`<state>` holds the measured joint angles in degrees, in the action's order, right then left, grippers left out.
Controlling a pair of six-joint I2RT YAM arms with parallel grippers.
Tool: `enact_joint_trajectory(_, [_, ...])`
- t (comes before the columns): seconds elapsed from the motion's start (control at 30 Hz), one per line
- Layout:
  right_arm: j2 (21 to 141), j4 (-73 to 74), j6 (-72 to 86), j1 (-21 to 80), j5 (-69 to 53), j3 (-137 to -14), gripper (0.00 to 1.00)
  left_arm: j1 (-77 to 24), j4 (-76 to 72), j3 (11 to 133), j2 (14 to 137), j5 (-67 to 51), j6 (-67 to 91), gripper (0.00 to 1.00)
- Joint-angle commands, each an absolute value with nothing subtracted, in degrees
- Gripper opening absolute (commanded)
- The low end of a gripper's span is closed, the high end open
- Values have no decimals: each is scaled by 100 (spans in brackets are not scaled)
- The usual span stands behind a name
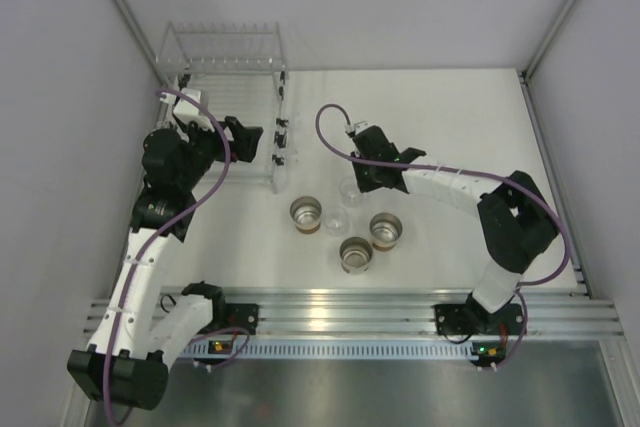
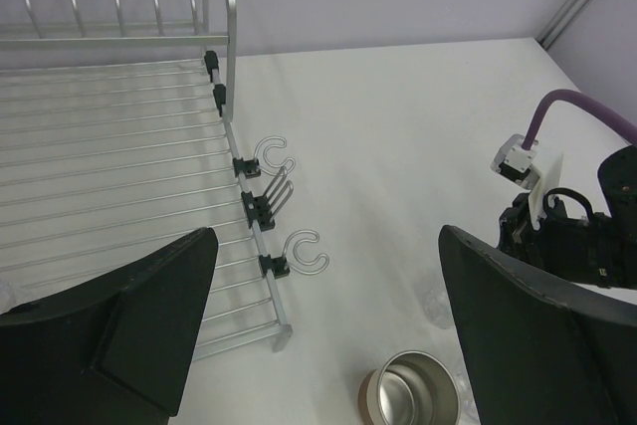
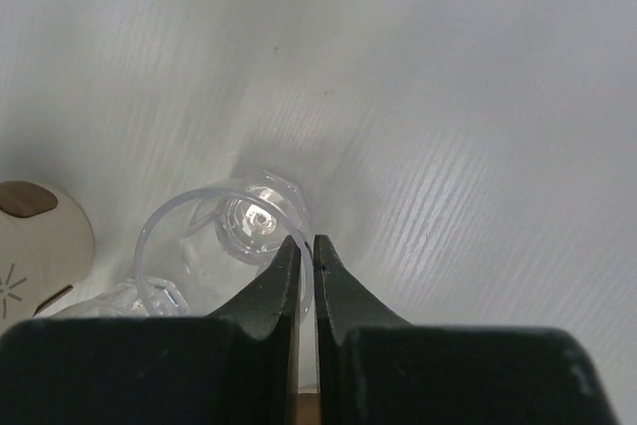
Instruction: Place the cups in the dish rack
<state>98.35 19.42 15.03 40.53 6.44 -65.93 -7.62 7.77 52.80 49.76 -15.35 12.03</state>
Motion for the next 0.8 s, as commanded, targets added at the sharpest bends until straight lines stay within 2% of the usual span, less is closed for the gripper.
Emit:
enact_joint_trajectory(0.0, [9695, 1925, 1459, 4149, 922, -6785, 0, -782, 624, 5238, 4948, -1477, 1143, 98])
enact_joint_trajectory(0.17, [9440, 1969, 1406, 4113, 1230, -6820, 0, -791, 624, 5230, 4974, -1407, 1160, 98])
enact_joint_trajectory(0.4, [8913, 1802, 1406, 3551, 818, -6777, 0, -791, 729, 5282, 5089, -1336, 1213, 98])
enact_joint_trajectory(0.77, [8130, 47, 2187, 2417, -1097, -5740, 0, -791, 712, 5326, 5203, -1652, 1344, 98])
